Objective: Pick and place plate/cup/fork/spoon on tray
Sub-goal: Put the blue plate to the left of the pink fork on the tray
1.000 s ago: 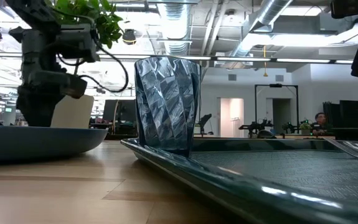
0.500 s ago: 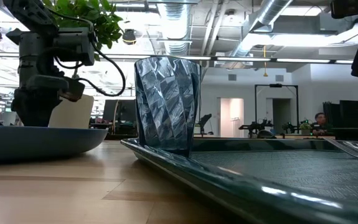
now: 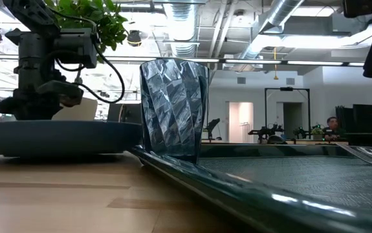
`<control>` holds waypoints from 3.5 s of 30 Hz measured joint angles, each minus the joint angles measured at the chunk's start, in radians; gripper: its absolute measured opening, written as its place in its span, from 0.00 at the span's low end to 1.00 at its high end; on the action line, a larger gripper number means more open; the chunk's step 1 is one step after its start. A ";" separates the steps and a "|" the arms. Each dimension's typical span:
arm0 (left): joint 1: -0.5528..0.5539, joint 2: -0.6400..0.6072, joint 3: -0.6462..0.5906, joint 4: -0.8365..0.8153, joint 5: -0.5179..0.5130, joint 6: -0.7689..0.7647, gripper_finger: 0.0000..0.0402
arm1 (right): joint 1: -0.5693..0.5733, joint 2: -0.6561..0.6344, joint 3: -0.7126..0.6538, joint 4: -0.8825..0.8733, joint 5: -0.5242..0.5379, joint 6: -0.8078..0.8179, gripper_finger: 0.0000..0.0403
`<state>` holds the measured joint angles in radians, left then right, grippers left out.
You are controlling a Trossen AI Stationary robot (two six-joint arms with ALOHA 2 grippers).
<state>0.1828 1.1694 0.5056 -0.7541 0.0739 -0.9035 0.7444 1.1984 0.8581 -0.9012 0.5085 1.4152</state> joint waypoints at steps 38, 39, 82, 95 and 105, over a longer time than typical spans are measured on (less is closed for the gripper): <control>-0.202 0.002 0.619 -0.826 -0.158 -0.351 0.00 | 0.000 0.000 0.000 0.024 0.080 -0.081 0.28; -0.215 0.000 0.641 -0.822 -0.159 -0.365 0.00 | 0.000 0.000 0.000 0.024 0.083 -0.081 0.28; -0.907 0.542 1.039 0.176 -0.695 -0.785 0.00 | 0.002 0.000 0.000 0.038 0.016 -0.165 0.28; -0.921 0.736 1.039 0.168 -0.664 -1.105 0.00 | 0.178 0.000 0.000 -0.172 -0.095 -0.044 0.28; -0.880 0.765 1.038 0.164 -0.642 -1.173 0.00 | 0.355 0.000 0.000 -0.187 -0.054 0.113 0.28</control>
<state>-0.6969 1.9343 1.5440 -0.5898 -0.5683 -2.0767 1.0998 1.1984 0.8581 -1.0882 0.4547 1.5280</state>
